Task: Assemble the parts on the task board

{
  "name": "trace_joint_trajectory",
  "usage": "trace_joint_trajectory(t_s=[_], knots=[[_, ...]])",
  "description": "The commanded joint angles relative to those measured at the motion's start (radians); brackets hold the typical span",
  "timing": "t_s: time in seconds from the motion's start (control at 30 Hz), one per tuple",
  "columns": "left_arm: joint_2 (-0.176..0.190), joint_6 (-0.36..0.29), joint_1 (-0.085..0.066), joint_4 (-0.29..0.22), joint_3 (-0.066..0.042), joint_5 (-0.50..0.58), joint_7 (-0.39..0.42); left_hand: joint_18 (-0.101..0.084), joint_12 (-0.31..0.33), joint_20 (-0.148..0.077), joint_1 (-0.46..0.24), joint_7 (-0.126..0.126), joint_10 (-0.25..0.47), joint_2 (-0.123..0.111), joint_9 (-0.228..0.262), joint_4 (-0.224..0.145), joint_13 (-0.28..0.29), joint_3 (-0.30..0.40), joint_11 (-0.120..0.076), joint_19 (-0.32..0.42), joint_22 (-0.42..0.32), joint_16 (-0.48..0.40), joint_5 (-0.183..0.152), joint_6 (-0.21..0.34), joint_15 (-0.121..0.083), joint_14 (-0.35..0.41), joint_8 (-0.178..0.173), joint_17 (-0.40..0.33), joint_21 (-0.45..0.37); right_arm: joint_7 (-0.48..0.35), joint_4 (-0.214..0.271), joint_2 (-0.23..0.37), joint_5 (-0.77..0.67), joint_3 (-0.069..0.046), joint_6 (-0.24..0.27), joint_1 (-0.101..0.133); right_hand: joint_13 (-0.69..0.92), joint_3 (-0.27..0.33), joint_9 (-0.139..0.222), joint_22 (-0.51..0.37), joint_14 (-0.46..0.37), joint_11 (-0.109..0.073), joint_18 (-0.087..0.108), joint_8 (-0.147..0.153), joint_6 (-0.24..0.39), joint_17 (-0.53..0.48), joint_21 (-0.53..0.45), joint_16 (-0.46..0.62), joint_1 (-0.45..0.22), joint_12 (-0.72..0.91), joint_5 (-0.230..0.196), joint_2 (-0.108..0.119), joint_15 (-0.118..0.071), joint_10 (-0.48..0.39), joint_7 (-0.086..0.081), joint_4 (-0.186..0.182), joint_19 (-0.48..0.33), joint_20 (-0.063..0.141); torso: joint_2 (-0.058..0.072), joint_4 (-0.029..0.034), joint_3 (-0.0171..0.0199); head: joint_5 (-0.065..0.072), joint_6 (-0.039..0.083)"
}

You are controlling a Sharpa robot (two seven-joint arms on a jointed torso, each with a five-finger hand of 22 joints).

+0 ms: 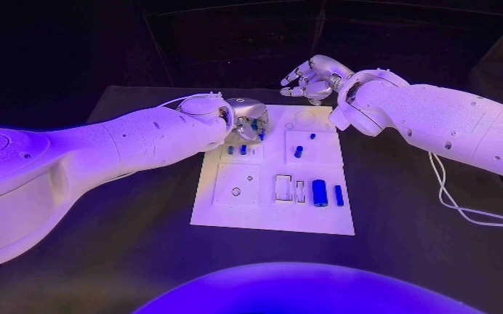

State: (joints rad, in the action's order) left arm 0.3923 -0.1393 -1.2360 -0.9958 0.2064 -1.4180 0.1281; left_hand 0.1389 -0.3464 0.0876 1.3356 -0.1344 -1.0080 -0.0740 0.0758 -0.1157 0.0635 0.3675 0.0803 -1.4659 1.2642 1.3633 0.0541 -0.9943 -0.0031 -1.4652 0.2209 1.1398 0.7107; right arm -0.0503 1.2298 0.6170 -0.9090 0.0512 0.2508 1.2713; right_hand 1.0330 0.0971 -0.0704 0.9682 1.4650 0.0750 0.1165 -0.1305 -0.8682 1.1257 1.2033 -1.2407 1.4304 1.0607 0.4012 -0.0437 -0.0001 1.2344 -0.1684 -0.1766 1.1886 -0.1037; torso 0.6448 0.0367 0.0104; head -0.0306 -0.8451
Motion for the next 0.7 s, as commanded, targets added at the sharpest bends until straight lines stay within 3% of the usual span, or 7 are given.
trace_joint_trajectory(t_s=[0.03,0.37,0.53,0.7], knots=[[-0.005,0.044,0.000,0.006,0.001,-0.036,-0.042,-0.013,0.008,-0.006,0.000,-0.003,-0.009,0.009,-0.002,-0.001,-0.002,0.008,0.000,-0.050,0.002,0.001,-0.001,-0.010,-0.007,-0.024,-0.005,-0.002,0.006,-0.007,0.002,-0.001,0.003,-0.001,0.000,0.002,-0.001,0.000,0.001,0.000,0.019,-0.001,0.008,-0.005,0.007,0.001,-0.006,0.005,0.001,-0.004,0.005,0.000,-0.004,-0.007,0.002,-0.006,0.003,-0.003,0.000,0.0004,0.0002,0.001,-0.003],[-0.012,0.063,0.000,0.008,0.000,-0.060,-0.065,-0.019,0.014,-0.011,0.008,0.003,-0.066,0.025,-0.001,-0.003,0.004,0.033,-0.011,-0.053,0.022,0.003,-0.001,-0.050,-0.014,-0.026,-0.004,-0.004,0.052,-0.007,0.001,-0.003,0.003,-0.001,0.000,0.002,-0.001,0.000,0.001,0.000,0.019,-0.001,0.008,-0.005,0.007,0.001,-0.006,0.005,0.001,-0.004,0.005,0.000,-0.004,-0.007,0.002,-0.006,0.003,-0.003,0.000,0.0002,0.0002,0.000,-0.003],[-0.007,0.005,0.000,0.004,0.000,-0.068,-0.048,-0.025,0.010,-0.020,0.029,0.010,-0.114,0.043,0.003,-0.018,0.008,0.058,-0.025,-0.058,0.045,0.003,-0.005,-0.083,-0.025,-0.026,0.002,-0.010,0.106,-0.008,0.001,-0.003,0.003,-0.001,0.000,0.002,-0.001,0.000,0.001,0.000,0.019,-0.001,0.008,-0.005,0.007,0.001,-0.006,0.005,0.001,-0.004,0.005,0.000,-0.004,-0.007,0.002,-0.006,0.003,-0.003,0.000,0.0006,0.0000,0.000,-0.002],[0.008,-0.051,0.000,-0.013,-0.005,-0.063,-0.029,-0.027,0.012,-0.021,0.030,0.010,-0.116,0.044,0.003,-0.019,0.008,0.060,-0.025,-0.059,0.048,0.003,-0.005,-0.084,-0.026,-0.026,0.001,-0.013,0.114,-0.008,0.001,-0.003,0.003,-0.001,0.000,0.002,-0.001,0.000,0.001,0.000,0.019,-0.001,0.008,-0.005,0.007,0.001,-0.006,0.005,0.001,-0.004,0.005,0.000,-0.004,-0.007,0.002,-0.006,0.003,-0.003,-0.001,0.0019,0.0002,0.001,-0.001]])
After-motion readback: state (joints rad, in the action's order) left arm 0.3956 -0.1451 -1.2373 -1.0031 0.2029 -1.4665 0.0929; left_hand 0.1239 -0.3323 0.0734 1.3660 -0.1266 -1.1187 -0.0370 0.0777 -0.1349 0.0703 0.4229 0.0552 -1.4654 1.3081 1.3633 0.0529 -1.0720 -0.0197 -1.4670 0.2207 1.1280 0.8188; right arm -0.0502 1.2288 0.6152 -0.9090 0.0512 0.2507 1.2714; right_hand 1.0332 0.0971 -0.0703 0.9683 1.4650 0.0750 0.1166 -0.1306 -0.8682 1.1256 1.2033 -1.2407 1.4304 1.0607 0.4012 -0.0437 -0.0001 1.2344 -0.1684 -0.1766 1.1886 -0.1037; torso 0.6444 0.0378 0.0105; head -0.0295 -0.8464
